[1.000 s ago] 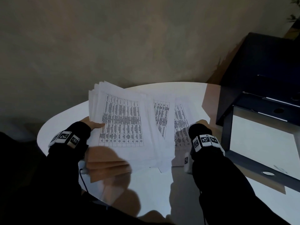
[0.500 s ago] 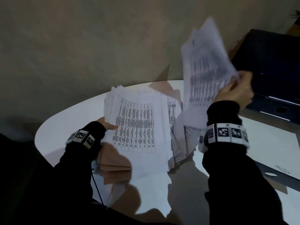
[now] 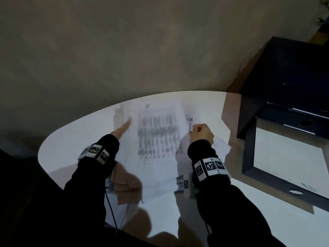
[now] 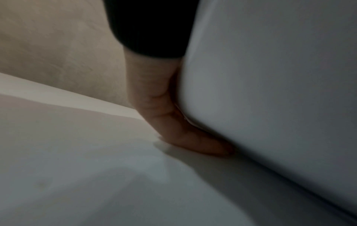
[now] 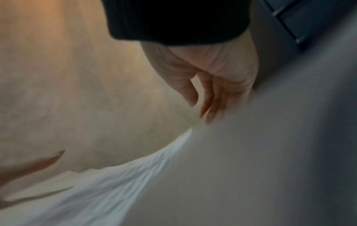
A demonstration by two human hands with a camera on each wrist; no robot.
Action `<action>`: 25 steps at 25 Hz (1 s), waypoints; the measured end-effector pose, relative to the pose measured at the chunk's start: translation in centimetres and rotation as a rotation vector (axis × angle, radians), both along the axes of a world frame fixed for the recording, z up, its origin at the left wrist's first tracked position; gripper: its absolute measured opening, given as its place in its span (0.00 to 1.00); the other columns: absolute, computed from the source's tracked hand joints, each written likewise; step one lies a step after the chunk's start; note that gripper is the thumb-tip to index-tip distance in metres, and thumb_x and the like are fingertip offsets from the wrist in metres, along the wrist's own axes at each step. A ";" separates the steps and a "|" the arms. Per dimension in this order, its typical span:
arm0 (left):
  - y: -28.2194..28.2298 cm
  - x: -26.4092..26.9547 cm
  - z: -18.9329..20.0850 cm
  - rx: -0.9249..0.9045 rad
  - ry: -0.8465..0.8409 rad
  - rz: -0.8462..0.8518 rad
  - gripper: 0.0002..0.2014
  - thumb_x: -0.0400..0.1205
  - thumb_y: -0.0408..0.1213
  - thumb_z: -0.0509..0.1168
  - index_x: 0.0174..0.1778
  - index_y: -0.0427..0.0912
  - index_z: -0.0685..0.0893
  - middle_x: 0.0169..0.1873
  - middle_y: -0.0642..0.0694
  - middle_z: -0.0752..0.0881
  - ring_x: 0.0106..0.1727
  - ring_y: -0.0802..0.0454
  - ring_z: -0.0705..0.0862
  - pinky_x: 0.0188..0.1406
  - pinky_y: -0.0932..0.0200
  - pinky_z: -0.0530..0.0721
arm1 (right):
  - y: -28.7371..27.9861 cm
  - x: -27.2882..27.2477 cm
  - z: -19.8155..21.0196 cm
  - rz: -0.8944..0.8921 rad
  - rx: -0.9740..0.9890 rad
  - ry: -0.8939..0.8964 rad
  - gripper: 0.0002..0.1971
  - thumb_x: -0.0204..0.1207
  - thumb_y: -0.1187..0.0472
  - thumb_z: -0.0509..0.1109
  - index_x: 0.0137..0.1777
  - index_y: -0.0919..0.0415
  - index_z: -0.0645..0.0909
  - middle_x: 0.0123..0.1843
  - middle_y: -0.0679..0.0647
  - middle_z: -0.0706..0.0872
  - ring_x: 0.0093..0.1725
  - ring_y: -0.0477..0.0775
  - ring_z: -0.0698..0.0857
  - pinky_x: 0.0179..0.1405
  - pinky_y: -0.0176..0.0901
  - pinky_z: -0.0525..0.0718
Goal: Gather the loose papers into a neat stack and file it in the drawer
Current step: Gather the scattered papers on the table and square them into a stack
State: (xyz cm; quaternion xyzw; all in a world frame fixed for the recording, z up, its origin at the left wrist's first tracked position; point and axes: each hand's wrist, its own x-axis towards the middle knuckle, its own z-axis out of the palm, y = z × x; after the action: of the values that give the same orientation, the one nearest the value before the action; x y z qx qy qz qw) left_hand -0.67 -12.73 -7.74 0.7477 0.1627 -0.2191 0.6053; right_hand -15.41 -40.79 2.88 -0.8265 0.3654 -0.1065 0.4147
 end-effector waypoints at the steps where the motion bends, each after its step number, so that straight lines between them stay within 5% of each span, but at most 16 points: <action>1: 0.2 -0.2 -0.6 0.127 0.018 -0.009 0.72 0.39 0.69 0.78 0.80 0.40 0.68 0.77 0.42 0.73 0.78 0.42 0.72 0.78 0.41 0.68 | -0.5 0.5 -1.1 0.013 -0.038 0.068 0.15 0.83 0.58 0.61 0.62 0.67 0.78 0.64 0.65 0.81 0.64 0.64 0.80 0.62 0.49 0.77; 3: 0.4 -1.1 -0.2 0.315 0.082 -0.074 0.72 0.36 0.60 0.83 0.79 0.36 0.69 0.75 0.37 0.76 0.74 0.37 0.76 0.74 0.40 0.74 | -2.7 1.6 -2.2 0.009 -0.102 0.261 0.23 0.80 0.54 0.66 0.69 0.68 0.72 0.72 0.65 0.73 0.72 0.64 0.72 0.70 0.55 0.71; 6: 1.1 0.4 -2.3 0.344 0.082 -0.101 0.72 0.36 0.60 0.84 0.79 0.36 0.68 0.74 0.35 0.77 0.73 0.35 0.77 0.73 0.38 0.75 | -4.7 2.8 -2.1 0.030 -0.131 0.481 0.39 0.71 0.43 0.73 0.75 0.63 0.64 0.77 0.60 0.68 0.77 0.63 0.65 0.74 0.64 0.64; 9: 0.6 -0.2 -1.4 0.365 0.061 -0.091 0.68 0.40 0.59 0.84 0.78 0.36 0.69 0.73 0.35 0.78 0.72 0.35 0.78 0.72 0.38 0.76 | -4.3 3.8 -2.1 0.103 -0.192 0.563 0.40 0.61 0.36 0.77 0.68 0.61 0.74 0.70 0.59 0.76 0.74 0.64 0.70 0.73 0.65 0.65; 12: 0.0 -1.5 0.3 0.357 0.030 -0.078 0.54 0.56 0.50 0.84 0.77 0.34 0.71 0.71 0.35 0.80 0.70 0.35 0.79 0.72 0.39 0.77 | -4.0 4.1 -2.2 0.149 -0.197 0.531 0.23 0.65 0.46 0.79 0.51 0.64 0.83 0.52 0.58 0.86 0.55 0.62 0.84 0.55 0.48 0.81; 13: -0.1 -1.8 0.7 0.350 0.026 -0.071 0.52 0.58 0.49 0.83 0.76 0.34 0.71 0.70 0.34 0.80 0.70 0.35 0.79 0.72 0.39 0.77 | -4.2 4.1 -2.2 0.171 -0.152 0.531 0.18 0.68 0.52 0.78 0.49 0.64 0.83 0.54 0.59 0.88 0.54 0.62 0.86 0.45 0.38 0.83; 15: -0.2 -2.1 1.1 0.348 0.032 -0.062 0.51 0.60 0.49 0.83 0.78 0.34 0.69 0.72 0.34 0.79 0.72 0.35 0.78 0.73 0.39 0.75 | -4.2 3.5 -1.3 0.215 0.011 0.485 0.18 0.76 0.59 0.72 0.63 0.65 0.79 0.68 0.61 0.82 0.65 0.61 0.82 0.26 0.22 0.79; 16: 0.0 -1.9 0.8 0.346 0.043 -0.065 0.53 0.59 0.50 0.83 0.78 0.34 0.68 0.73 0.35 0.78 0.73 0.35 0.77 0.73 0.39 0.74 | -4.1 3.2 -0.4 0.233 0.108 0.453 0.22 0.78 0.59 0.69 0.71 0.66 0.73 0.73 0.60 0.77 0.70 0.61 0.78 0.30 0.23 0.80; 19: -0.4 -2.4 1.9 0.354 0.077 -0.096 0.65 0.50 0.60 0.83 0.81 0.37 0.64 0.77 0.37 0.73 0.76 0.36 0.73 0.76 0.39 0.71 | -3.6 2.7 2.5 0.427 0.093 0.655 0.32 0.80 0.50 0.67 0.79 0.64 0.62 0.80 0.60 0.67 0.77 0.61 0.69 0.66 0.43 0.73; 20: -0.4 -2.6 2.1 0.376 0.085 -0.095 0.63 0.54 0.59 0.82 0.82 0.36 0.62 0.78 0.36 0.71 0.77 0.36 0.71 0.77 0.40 0.70 | -3.6 2.6 3.1 0.462 0.092 0.700 0.35 0.80 0.49 0.65 0.81 0.65 0.57 0.81 0.63 0.64 0.78 0.63 0.67 0.71 0.48 0.70; 22: -0.3 -2.6 2.1 0.391 0.098 -0.097 0.57 0.62 0.53 0.81 0.82 0.35 0.60 0.79 0.36 0.69 0.79 0.36 0.69 0.77 0.42 0.69 | -3.9 2.6 3.6 0.464 0.051 0.693 0.37 0.81 0.50 0.64 0.82 0.66 0.52 0.81 0.66 0.64 0.78 0.65 0.68 0.71 0.53 0.70; 25: -0.1 -2.0 1.0 0.346 0.099 -0.099 0.69 0.46 0.62 0.83 0.82 0.38 0.62 0.79 0.39 0.70 0.79 0.38 0.70 0.78 0.41 0.69 | -5.2 2.4 3.0 0.326 0.001 0.449 0.33 0.74 0.57 0.74 0.77 0.66 0.67 0.76 0.63 0.72 0.74 0.62 0.74 0.61 0.47 0.76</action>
State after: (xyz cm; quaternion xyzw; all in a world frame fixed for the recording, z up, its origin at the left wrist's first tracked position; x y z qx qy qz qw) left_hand -2.71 -12.80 -6.73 0.8362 0.1905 -0.2540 0.4472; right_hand -13.02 -45.96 5.86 -0.8771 0.3106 0.1477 0.3352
